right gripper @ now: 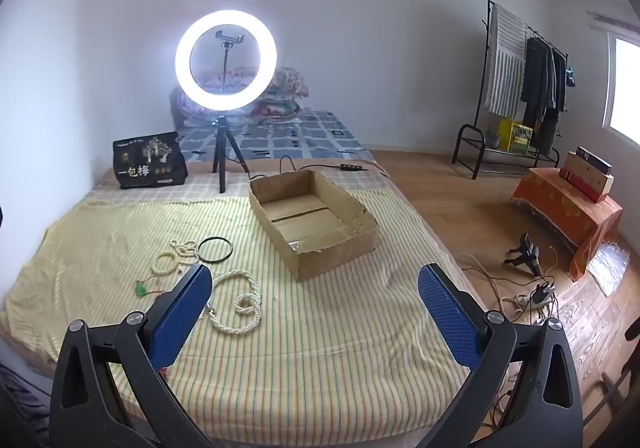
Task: Organize jewelry
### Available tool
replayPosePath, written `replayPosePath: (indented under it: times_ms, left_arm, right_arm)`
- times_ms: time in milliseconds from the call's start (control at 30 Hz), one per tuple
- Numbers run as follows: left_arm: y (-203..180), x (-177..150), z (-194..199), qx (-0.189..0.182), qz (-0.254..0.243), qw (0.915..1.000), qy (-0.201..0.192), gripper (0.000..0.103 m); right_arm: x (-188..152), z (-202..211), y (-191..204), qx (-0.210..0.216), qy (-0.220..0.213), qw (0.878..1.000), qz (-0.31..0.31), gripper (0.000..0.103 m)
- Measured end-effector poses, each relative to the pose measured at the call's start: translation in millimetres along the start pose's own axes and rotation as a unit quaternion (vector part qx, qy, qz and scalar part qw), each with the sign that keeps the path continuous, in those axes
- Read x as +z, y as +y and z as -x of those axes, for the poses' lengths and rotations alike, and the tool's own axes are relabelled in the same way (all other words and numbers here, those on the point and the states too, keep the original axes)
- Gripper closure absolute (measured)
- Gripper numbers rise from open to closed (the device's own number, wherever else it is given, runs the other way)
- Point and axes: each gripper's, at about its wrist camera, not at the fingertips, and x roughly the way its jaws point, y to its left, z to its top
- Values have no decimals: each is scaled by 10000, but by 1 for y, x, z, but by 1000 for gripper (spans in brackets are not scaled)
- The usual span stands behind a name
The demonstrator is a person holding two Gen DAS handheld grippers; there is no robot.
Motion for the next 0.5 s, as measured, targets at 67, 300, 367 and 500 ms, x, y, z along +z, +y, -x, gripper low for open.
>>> replayPosePath:
  times_ms: [67,300,367,500]
  left_arm:
    - [0,0,0,-12,-52,10000,7,0]
    - [2,8,0,18,-19,10000,-22,0]
    - [3,10,-1,5,-37,10000,-25,0]
    - [-3,9,3,27,-66,9999,-83,0]
  right_arm:
    - [1,0,-1,-22,-4,10000,-43,1]
    - [0,-3,1,0,18,9999,-126,1]
    - [4,-3,2,-11,15,9999,-142,1]
    - [2,-2,-2,17,-14,9999,-168,1]
